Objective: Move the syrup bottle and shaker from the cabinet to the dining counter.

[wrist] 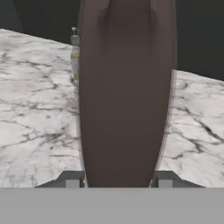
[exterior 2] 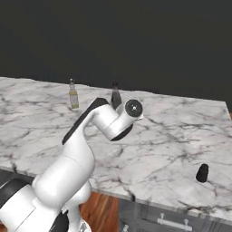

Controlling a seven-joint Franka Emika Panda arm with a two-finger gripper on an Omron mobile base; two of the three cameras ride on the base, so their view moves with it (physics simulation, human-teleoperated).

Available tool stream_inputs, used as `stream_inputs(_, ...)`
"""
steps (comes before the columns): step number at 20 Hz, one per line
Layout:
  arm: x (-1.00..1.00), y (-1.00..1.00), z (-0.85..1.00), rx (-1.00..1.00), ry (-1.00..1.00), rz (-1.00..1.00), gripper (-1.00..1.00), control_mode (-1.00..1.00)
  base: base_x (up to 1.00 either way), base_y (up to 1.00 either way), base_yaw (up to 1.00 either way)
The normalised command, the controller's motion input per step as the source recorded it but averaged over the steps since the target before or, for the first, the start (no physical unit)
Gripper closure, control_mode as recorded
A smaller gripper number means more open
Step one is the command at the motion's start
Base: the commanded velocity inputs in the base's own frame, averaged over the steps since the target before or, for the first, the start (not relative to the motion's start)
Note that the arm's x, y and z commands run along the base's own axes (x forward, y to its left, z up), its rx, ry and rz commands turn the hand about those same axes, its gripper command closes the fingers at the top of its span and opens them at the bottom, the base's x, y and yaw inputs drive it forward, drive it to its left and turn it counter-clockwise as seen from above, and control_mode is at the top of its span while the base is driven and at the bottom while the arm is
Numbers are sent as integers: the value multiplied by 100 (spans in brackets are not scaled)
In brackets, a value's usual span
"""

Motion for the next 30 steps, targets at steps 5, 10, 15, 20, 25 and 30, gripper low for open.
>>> stream_inputs(5, 3, -44, -50, 0, -6, 18, 100, -100, 0, 0, 0)
stream_inputs(10, 3, -18, -46, 0, -3, 15, 100, -100, 0, 0, 0)
stream_inputs(15, 0, -7, -29, 0, -1, 12, 100, -100, 0, 0, 0)
stream_inputs(20, 0, -2, -15, 0, 1, 3, 100, -100, 0, 0, 0)
stream_inputs(25, 0, 0, -22, 0, 0, 0, 100, -100, 0, 0, 0)
stream_inputs(30, 0, 0, -41, 0, 0, 0, 100, -100, 0, 0, 0)
